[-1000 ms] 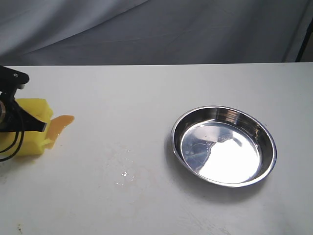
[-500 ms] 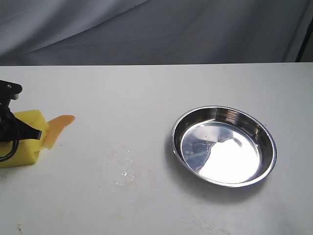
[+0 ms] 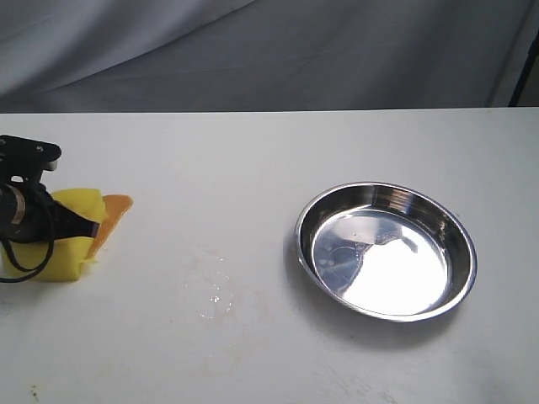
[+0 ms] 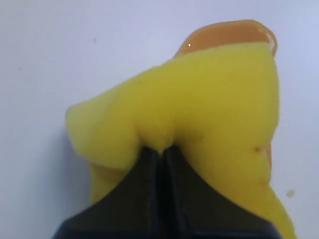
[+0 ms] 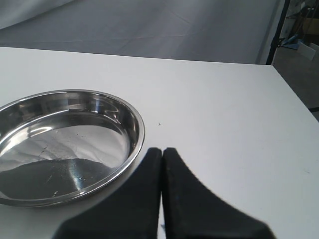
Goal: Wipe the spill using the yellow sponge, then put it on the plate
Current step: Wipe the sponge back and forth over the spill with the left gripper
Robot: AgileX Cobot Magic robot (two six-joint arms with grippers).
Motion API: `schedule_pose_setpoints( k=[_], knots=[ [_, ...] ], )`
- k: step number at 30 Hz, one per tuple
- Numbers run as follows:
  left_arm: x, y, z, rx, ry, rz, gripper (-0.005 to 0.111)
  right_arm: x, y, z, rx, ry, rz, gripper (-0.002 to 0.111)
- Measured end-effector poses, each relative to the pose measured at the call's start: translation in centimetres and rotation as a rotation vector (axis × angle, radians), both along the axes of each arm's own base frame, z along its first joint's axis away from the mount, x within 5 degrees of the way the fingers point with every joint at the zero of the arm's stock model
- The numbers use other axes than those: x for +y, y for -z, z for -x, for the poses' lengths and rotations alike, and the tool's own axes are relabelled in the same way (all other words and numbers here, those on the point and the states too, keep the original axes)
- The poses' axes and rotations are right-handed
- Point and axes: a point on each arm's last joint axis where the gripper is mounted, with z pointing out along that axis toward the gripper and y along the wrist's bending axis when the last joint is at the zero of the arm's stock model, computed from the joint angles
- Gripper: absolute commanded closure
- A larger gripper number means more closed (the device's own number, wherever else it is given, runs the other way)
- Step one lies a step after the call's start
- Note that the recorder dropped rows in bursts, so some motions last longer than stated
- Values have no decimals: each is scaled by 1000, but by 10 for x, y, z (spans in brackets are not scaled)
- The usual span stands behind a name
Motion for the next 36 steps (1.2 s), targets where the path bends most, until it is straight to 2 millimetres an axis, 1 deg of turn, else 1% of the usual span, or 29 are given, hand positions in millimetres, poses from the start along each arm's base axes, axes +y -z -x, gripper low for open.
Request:
schedule_pose_setpoints(
  k=[5, 12, 20, 22, 28, 32, 33, 36],
  knots=[
    [-11, 1, 0, 2, 32, 0, 107, 0, 0, 0, 0, 0, 0, 108],
    [-32, 2, 3, 6, 101, -2, 107, 0, 0, 0, 0, 0, 0, 108],
    [-33, 0, 4, 9, 97, -21, 107, 0, 0, 0, 0, 0, 0, 108],
    [-33, -4, 4, 1, 94, -26, 107, 0, 0, 0, 0, 0, 0, 108],
    [-32, -26, 9, -48, 71, -27, 107, 0, 0, 0, 0, 0, 0, 108],
    [-33, -46, 11, -108, 70, -12, 107, 0, 0, 0, 0, 0, 0, 108],
    [-33, -53, 11, -134, 73, -3, 107, 0, 0, 0, 0, 0, 0, 108],
    [-36, -58, 11, -161, 87, 18, 107, 0, 0, 0, 0, 0, 0, 108]
  ],
)
